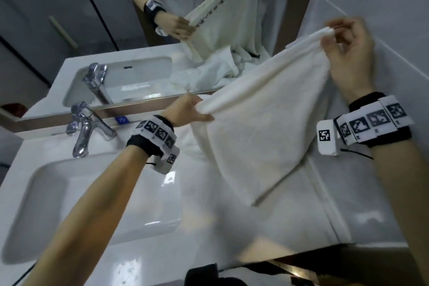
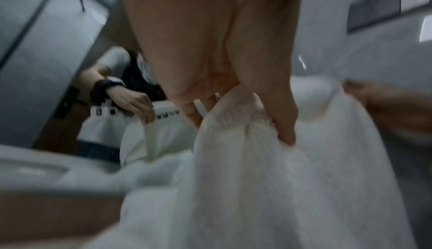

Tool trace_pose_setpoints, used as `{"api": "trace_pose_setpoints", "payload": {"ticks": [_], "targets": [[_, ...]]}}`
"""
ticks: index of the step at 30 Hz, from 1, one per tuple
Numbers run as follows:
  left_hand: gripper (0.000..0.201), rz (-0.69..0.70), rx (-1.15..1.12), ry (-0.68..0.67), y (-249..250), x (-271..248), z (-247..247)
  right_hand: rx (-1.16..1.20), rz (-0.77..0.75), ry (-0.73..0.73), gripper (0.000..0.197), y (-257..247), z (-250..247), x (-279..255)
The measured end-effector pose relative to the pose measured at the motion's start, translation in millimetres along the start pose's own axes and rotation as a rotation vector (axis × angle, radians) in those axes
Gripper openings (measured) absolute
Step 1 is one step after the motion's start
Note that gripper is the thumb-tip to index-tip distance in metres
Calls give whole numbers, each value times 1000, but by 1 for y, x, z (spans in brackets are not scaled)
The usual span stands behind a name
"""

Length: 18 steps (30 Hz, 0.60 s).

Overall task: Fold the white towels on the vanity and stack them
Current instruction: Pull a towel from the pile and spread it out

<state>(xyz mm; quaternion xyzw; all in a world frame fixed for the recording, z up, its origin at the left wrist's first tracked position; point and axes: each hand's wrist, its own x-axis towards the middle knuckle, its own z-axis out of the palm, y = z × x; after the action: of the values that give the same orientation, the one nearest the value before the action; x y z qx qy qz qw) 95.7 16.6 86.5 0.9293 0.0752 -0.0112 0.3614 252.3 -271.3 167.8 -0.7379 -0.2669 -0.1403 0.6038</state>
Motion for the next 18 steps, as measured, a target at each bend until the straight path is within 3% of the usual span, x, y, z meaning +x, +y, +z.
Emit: {"api": "trace_pose_setpoints", "payload": {"ticks": [3, 6, 10, 13, 16, 18], "targets": [[14, 60, -167, 112, 11, -23, -47, 5, 30, 130, 12, 7, 5, 1], [27, 31, -187, 122, 10, -34, -64, 56, 72, 155, 14, 14, 17, 0], [41, -85, 87, -32, -24, -33, -39, 61, 139, 61, 21, 29, 39, -9], [20, -129, 84, -71, -51, -30, -6, -33, 220, 6, 19, 54, 50, -20], [28, -277, 163, -75, -75, -22, 17, -187, 311, -34, 24, 81, 51, -24], [35, -388, 151, -148, -93, -21, 24, -282, 370, -82, 28, 96, 47, -24]]}}
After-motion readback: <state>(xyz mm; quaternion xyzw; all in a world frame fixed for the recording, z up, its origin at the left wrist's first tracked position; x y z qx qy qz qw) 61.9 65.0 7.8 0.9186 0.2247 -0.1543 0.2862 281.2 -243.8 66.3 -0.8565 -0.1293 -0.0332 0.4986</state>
